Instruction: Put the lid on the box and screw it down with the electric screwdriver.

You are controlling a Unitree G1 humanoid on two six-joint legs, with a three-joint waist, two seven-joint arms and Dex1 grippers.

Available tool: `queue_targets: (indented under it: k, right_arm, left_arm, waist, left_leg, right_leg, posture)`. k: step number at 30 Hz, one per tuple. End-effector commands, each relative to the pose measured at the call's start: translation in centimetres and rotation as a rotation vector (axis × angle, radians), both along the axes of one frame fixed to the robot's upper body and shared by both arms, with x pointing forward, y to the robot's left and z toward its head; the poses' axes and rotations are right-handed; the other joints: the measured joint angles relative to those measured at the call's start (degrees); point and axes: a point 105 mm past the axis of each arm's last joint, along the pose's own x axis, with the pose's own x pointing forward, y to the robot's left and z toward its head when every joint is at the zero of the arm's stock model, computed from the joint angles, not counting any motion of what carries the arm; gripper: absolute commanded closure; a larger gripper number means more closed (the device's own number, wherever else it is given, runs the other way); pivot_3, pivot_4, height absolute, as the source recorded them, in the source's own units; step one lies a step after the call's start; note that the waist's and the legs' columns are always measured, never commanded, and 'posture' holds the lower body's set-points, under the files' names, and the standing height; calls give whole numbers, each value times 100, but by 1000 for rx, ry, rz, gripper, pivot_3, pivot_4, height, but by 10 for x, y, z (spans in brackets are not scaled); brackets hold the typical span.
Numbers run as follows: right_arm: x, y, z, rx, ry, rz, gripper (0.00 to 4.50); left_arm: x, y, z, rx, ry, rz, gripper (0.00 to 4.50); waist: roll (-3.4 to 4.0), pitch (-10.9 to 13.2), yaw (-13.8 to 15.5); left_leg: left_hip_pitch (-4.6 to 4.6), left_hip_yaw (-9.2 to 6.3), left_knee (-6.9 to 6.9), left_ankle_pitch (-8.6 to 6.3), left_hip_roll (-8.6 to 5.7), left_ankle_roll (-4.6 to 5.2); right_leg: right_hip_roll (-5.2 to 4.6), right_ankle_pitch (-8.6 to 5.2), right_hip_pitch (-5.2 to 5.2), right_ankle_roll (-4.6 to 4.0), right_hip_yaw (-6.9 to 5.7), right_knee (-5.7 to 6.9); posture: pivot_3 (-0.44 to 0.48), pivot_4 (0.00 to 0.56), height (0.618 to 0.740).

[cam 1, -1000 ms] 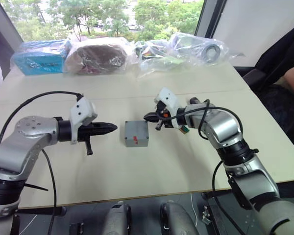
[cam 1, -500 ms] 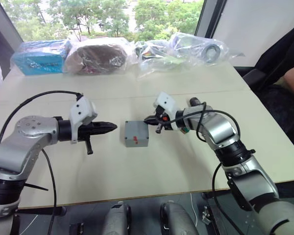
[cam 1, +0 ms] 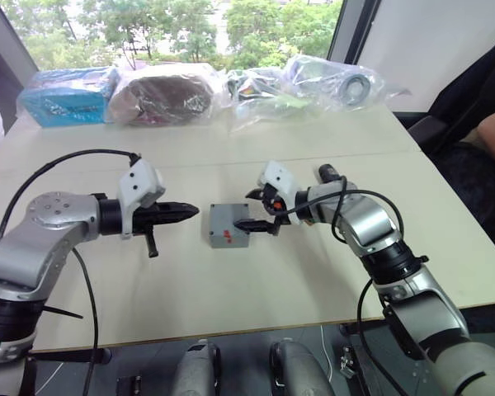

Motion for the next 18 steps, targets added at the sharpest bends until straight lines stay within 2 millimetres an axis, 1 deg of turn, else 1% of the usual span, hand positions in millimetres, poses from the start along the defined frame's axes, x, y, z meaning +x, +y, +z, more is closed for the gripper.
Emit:
queue_targets:
  k: [1,2,3,4,5,8,10,14,15,18]
  right_arm:
    - [2,-17,25,10,-74,-38,27]
    - [7,-44,43,-26,-103,-93,27]
    - [10,-74,56,-99,-108,-165,27]
    - [11,-98,68,-150,-100,-227,27]
    - [10,-115,75,-179,-62,-286,27]
    - [13,-145,72,-279,48,-417,27]
    - [15,-163,67,-363,91,-478,27]
    - [19,-178,62,-390,247,-572,27]
    - [20,-181,61,-390,270,-583,27]
    - [25,-178,52,-394,364,-599,27]
  left_arm:
    - [-5,-11,9,-10,-32,-50,4500]
    - [-4,-19,15,-35,-44,-82,4500]
    - [-4,-25,19,-53,-56,-115,4500]
    - [-5,-31,23,-64,-67,-141,4500]
    - [-5,-34,25,-68,-76,-163,4500]
    - [-7,-39,26,-72,-86,-198,4500]
    - [-8,-44,25,-79,-90,-213,4500]
    - [-9,-49,23,-91,-98,-223,4500]
    - [-9,-51,23,-92,-99,-225,4500]
    - [-11,-53,23,-86,-111,-249,4500]
  waist:
    - [-1,0,16]
    - [1,1,22]
    - [11,7,53]
    - [22,18,115]
    - [27,25,151]
    - [18,19,88]
    - [12,16,-31]
    - [26,25,-47]
    - [37,31,-42]
    - [42,34,-35]
  left_leg:
    - [-1,0,0,0,-1,0]
    - [-2,0,1,0,-2,0]
    - [-4,0,4,0,-3,0]
    - [-13,-3,6,1,-4,-1]
    - [-27,-6,14,2,-5,-3]
    - [-28,10,19,1,-18,-2]
    - [-14,10,14,-1,-8,1]
    - [-11,0,1,-1,4,1]
    - [-16,-1,1,0,4,1]
    - [-26,5,3,0,3,1]
  right_leg:
    - [-2,0,0,0,0,-1]
    - [-4,0,0,0,0,-1]
    - [-6,0,2,0,0,-3]
    - [-11,0,-1,0,-3,-3]
    - [-15,-1,-9,-2,-3,-4]
    - [-18,-1,-12,-3,8,-13]
    - [-4,0,-6,-1,7,-13]
    - [25,-1,-17,-4,12,-1]
    - [25,-1,-22,-4,12,4]
    - [23,0,-32,-3,17,5]
  posture:
    - [0,150,740]
    - [0,150,740]
    - [0,150,740]
    - [0,150,740]
    - [0,150,740]
    - [0,150,740]
    - [0,150,740]
    - [0,150,740]
    - [0,150,740]
    - [0,150,740]
